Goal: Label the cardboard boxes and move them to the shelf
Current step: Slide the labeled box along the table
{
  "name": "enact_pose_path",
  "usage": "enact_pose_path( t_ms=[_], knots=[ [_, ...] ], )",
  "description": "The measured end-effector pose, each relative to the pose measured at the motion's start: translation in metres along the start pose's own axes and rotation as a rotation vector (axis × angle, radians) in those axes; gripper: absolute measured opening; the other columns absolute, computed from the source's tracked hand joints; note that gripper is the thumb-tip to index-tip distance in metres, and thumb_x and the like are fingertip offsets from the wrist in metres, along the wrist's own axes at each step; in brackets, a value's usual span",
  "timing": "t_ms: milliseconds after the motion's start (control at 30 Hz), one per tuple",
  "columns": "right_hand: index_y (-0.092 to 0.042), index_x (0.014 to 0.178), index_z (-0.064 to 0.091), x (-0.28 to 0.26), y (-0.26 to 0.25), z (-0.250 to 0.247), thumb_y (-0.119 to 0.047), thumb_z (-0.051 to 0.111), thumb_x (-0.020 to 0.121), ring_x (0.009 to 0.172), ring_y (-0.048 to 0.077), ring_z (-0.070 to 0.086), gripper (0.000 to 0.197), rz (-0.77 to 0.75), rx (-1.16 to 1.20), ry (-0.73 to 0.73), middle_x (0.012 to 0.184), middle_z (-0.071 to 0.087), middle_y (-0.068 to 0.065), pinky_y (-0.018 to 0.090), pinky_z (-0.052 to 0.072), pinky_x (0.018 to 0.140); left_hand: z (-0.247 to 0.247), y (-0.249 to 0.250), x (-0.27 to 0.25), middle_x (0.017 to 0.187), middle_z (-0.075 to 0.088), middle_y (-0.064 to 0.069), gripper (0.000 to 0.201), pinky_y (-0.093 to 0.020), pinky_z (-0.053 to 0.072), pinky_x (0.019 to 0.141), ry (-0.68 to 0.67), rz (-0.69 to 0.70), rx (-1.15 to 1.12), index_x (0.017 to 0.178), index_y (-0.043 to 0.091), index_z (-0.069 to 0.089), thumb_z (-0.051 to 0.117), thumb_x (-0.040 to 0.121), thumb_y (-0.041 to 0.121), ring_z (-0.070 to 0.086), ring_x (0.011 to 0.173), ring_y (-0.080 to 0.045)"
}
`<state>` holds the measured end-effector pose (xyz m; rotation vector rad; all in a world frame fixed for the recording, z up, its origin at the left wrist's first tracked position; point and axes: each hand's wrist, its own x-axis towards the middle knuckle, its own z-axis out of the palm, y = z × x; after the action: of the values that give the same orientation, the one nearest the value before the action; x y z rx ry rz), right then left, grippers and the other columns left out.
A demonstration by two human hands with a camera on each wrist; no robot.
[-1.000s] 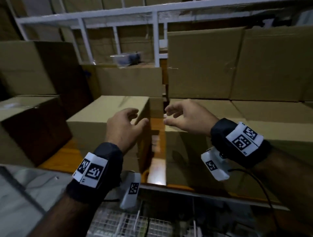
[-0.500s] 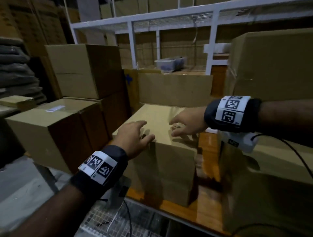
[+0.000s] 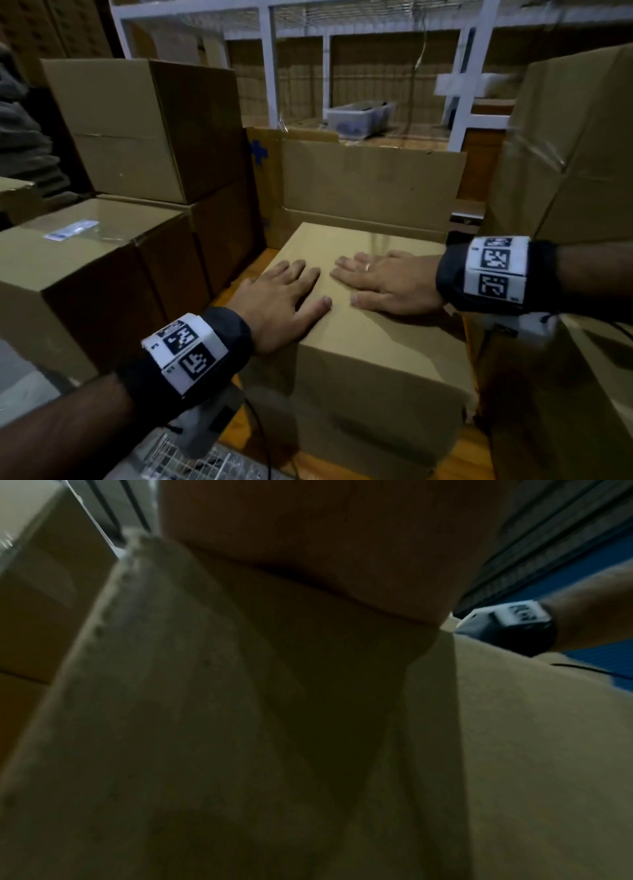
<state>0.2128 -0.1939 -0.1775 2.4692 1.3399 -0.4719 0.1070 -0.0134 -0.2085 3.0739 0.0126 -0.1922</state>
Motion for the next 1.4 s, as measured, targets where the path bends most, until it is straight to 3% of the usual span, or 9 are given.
enact_pose_path(
  t_ms=[367,500,633,733,867,1000,1100,1233,1400],
  knots=[
    [-0.042,0.150,-0.006,0.000,-0.015,-0.004,-0.051,0.018,0.101,0.146,0.010,-0.006,0.056,0.021,0.004,-0.049,0.159,-0.013,-0.014,0.050,-0.002,0.116,0.003,-0.001,-0.002,0.160,-0.006,0.006,0.075,-0.045,0.013,0.118,-0.010,0.008,-0.012,0.153,0.023,-0.002,0.011,0.092,0.066,-0.003,0.147,-0.012],
    [-0.038,0.151,-0.006,0.007,-0.011,-0.013,-0.052,0.016,0.101,0.148,0.015,-0.003,0.057,0.178,-0.004,-0.003,0.160,-0.010,-0.010,0.050,-0.001,0.116,0.002,-0.001,-0.003,0.160,-0.006,0.005,0.074,-0.045,0.010,0.117,-0.009,0.019,-0.011,0.153,0.022,-0.003,0.011,0.094,0.064,-0.003,0.147,-0.013],
    [-0.043,0.149,-0.007,-0.002,-0.014,-0.005,-0.049,0.018,0.102,0.146,0.011,-0.005,0.054,0.102,0.017,-0.071,0.159,-0.013,-0.014,0.050,-0.002,0.116,0.003,-0.003,-0.003,0.161,-0.005,0.005,0.070,-0.045,0.010,0.117,0.009,0.027,-0.034,0.153,0.021,-0.001,0.013,0.097,0.060,-0.003,0.147,-0.013],
    [-0.043,0.149,-0.008,-0.009,-0.004,-0.002,-0.053,0.016,0.101,0.147,0.013,-0.005,0.055,0.234,0.021,-0.037,0.159,-0.014,-0.013,0.051,-0.004,0.115,0.004,-0.004,-0.002,0.160,-0.005,0.006,0.070,-0.045,0.010,0.118,0.018,0.031,-0.042,0.153,0.021,-0.001,0.013,0.096,0.060,-0.003,0.147,-0.013],
    [-0.046,0.148,-0.009,-0.018,-0.014,0.007,-0.054,0.016,0.100,0.143,0.006,-0.009,0.055,0.132,0.047,-0.089,0.157,-0.018,-0.016,0.048,-0.005,0.115,0.006,-0.004,-0.001,0.160,-0.005,0.006,0.070,-0.046,0.012,0.118,0.019,0.029,-0.039,0.153,0.021,-0.002,0.012,0.096,0.060,-0.004,0.147,-0.013],
    [-0.044,0.149,-0.009,-0.018,-0.004,0.004,-0.056,0.015,0.099,0.147,0.012,-0.005,0.056,0.278,0.040,-0.036,0.159,-0.014,-0.013,0.049,-0.004,0.115,0.007,-0.004,-0.001,0.160,-0.005,0.005,0.070,-0.046,0.012,0.118,0.024,0.030,-0.049,0.153,0.021,-0.002,0.012,0.096,0.060,-0.004,0.147,-0.014],
    [-0.044,0.149,-0.009,-0.019,-0.021,0.008,-0.053,0.016,0.100,0.144,0.007,-0.008,0.055,0.139,0.056,-0.088,0.158,-0.017,-0.014,0.047,-0.004,0.115,0.006,-0.004,-0.001,0.160,-0.005,0.005,0.070,-0.047,0.012,0.118,0.024,0.028,-0.038,0.153,0.021,-0.002,0.012,0.096,0.059,-0.004,0.147,-0.014],
    [-0.043,0.149,-0.009,-0.017,-0.008,-0.002,-0.055,0.016,0.099,0.147,0.011,-0.004,0.056,0.269,0.014,-0.058,0.159,-0.013,-0.013,0.050,-0.004,0.115,0.006,-0.004,-0.001,0.161,-0.005,0.005,0.069,-0.047,0.012,0.118,0.033,0.025,-0.055,0.153,0.021,-0.001,0.013,0.097,0.058,-0.003,0.147,-0.014],
    [-0.043,0.149,-0.009,-0.019,-0.023,-0.001,-0.052,0.018,0.101,0.145,0.007,-0.008,0.056,0.124,0.023,-0.152,0.158,-0.017,-0.015,0.049,-0.006,0.115,0.007,-0.004,-0.002,0.161,-0.004,0.005,0.068,-0.046,0.012,0.118,0.039,0.030,-0.060,0.153,0.021,0.000,0.014,0.097,0.058,-0.003,0.147,-0.013]
  ],
)
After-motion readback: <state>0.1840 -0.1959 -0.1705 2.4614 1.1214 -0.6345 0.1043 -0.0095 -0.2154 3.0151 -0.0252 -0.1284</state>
